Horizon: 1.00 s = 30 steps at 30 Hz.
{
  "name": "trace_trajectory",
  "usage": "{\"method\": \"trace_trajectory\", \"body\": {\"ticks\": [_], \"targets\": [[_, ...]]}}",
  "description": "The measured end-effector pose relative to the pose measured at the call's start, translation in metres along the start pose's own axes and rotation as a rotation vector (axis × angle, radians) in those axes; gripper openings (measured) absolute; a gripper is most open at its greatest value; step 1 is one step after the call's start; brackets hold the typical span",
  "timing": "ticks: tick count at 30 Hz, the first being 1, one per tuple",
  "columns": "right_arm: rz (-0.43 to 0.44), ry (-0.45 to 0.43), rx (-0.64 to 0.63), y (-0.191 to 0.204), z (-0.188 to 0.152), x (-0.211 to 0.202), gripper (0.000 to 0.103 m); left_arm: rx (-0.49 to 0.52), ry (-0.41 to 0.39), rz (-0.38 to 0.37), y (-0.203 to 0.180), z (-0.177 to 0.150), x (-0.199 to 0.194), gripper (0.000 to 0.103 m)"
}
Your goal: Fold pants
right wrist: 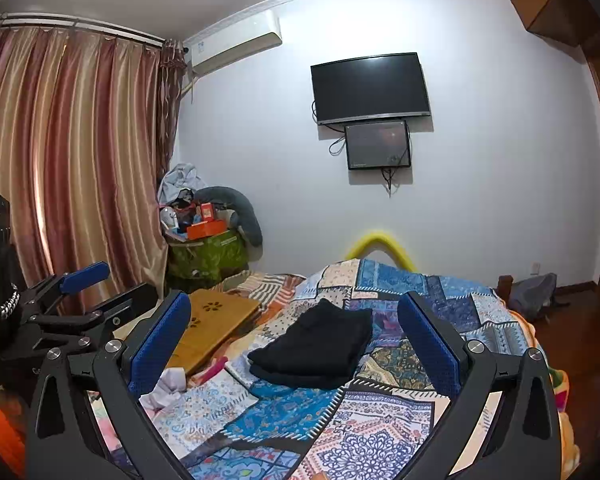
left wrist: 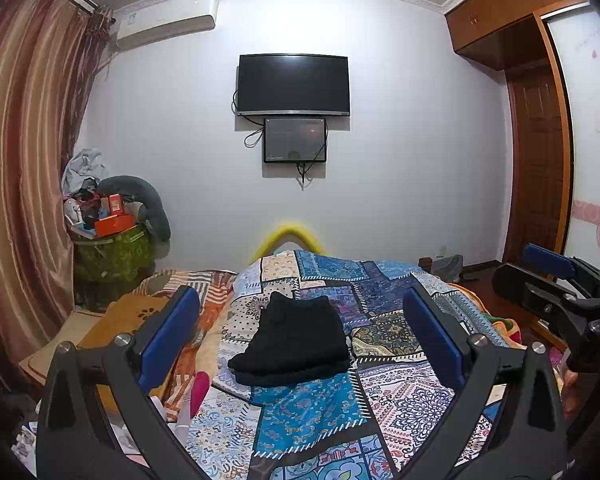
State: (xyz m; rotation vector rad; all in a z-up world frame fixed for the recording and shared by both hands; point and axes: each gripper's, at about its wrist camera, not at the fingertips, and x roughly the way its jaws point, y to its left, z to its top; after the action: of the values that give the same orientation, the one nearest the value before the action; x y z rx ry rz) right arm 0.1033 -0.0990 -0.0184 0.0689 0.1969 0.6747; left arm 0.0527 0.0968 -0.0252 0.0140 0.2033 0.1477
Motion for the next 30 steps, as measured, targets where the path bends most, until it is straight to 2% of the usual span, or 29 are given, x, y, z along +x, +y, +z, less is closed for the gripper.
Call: {"method": "trace_trajectory", "body": {"ticks": [10,15,20,30], "targets": [[-0.002,0.004,0.002,-0.0034,-0.0002,0.0013,0.103,-0.005,-0.003,-0.014,-0.0002,0.0004,-0.0012,0.103],[-0.001,0.01,0.0,-0.0056,-0.0003,0.001,0.103,-0.018,0.02,-0.062,0.0012,0.0013,0.0024,0.103],[0.002,0.006,-0.001,-0.0063,-0.0002,0.0011,0.103,-0.027,0.014,-0.041,0.002,0.0013,0.0035,0.103],[0.0,0.015,0.01,-0.0092,-0.003,0.0013,0.103,-0.007,0.021,-0.05,-0.0011,-0.0006,0.0065,0.103]]}}
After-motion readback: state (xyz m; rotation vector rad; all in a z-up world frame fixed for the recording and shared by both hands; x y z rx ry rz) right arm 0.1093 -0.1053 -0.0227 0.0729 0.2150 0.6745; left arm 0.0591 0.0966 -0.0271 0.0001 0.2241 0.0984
